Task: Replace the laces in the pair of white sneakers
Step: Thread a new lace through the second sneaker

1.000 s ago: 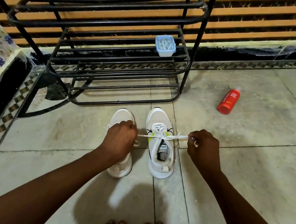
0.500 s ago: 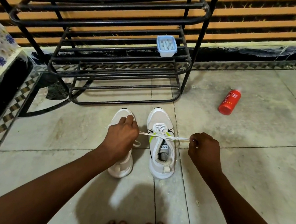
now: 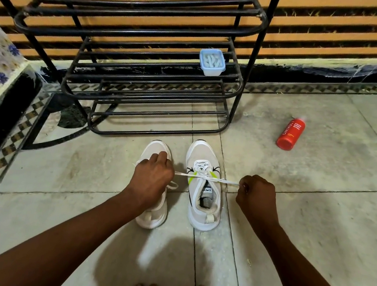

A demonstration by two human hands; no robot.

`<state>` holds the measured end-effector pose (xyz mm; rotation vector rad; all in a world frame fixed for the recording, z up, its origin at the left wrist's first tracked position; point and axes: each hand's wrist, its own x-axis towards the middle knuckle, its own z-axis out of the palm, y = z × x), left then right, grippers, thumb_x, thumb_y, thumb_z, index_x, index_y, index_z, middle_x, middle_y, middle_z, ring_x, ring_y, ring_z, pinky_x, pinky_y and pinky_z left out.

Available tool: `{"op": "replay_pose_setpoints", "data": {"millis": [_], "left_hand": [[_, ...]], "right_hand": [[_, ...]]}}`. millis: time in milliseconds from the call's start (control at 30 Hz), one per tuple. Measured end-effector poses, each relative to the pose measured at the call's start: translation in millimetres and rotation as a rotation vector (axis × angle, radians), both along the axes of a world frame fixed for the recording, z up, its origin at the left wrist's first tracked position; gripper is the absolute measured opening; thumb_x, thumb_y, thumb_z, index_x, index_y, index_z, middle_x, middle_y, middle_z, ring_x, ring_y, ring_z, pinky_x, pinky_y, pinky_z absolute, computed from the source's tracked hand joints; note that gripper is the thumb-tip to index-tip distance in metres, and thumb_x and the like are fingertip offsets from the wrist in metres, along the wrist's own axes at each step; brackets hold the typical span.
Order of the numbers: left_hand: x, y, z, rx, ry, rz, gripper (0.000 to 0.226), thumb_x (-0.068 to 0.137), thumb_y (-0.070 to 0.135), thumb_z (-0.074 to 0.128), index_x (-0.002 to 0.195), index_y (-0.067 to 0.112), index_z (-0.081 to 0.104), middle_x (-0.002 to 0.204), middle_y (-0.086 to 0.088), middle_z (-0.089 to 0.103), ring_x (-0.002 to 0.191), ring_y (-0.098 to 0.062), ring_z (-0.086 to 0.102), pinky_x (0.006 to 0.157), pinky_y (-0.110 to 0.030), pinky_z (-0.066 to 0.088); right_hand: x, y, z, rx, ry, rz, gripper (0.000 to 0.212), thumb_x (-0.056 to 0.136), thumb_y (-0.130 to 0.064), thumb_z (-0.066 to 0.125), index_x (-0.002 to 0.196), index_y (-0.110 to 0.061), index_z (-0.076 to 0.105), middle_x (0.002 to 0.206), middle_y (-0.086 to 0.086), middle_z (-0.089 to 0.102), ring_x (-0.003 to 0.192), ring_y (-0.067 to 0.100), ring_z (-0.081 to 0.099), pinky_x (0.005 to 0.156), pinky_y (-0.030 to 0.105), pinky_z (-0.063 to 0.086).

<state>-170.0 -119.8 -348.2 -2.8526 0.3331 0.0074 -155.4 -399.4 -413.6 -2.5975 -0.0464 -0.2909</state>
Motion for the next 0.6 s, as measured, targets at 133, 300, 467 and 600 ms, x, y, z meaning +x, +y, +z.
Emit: {"op": "replay_pose_setpoints", "data": {"millis": [133,300,467,600], "left_hand": [[0.9,0.4,0.1,0.011,0.04,0.029,0.04,0.042,-0.006,0.083,0.075,0.005,0.064,0.079,-0.014,0.058,0.066,-0.034,0.061,0.045,-0.035,0.044],[0.1,0.3,2.9,0.05,0.071,0.047,0.034,0.055,-0.004,0.08,0.083,0.007,0.064,0.088,-0.012,0.06,0.077,-0.032,0.063,0.05,-0.034,0.042],[0.8,-2.9,6.8,0.063,0.104,0.085,0.026,0.079,-0.004,0.068,0.103,0.007,0.064,0.107,-0.011,0.059,0.098,-0.032,0.063,0.062,-0.036,0.044],[2.5,-2.6,3.8,0.059,0.124,0.1,0.03,0.083,-0.002,0.064,0.111,0.008,0.061,0.116,-0.011,0.056,0.108,-0.031,0.06,0.068,-0.036,0.048]], "right_hand": [[0.7,2.2,-1.2,-0.004,0.017,0.002,0.019,0.069,0.006,0.066,0.063,-0.011,0.06,0.058,0.003,0.051,0.053,0.018,0.04,0.056,0.026,0.025],[-0.4,1.1,-0.5,-0.021,0.019,0.018,0.02,0.066,0.009,0.067,0.062,-0.009,0.058,0.058,0.004,0.049,0.054,0.019,0.038,0.054,0.026,0.024],[1.3,0.7,-1.0,-0.027,0.016,0.018,0.02,0.064,0.01,0.067,0.062,-0.007,0.059,0.058,0.004,0.049,0.056,0.018,0.037,0.055,0.025,0.023],[0.3,0.6,-4.0,-0.032,0.024,0.018,0.019,0.066,0.01,0.066,0.063,-0.007,0.06,0.058,0.005,0.05,0.057,0.019,0.037,0.053,0.025,0.023]]}}
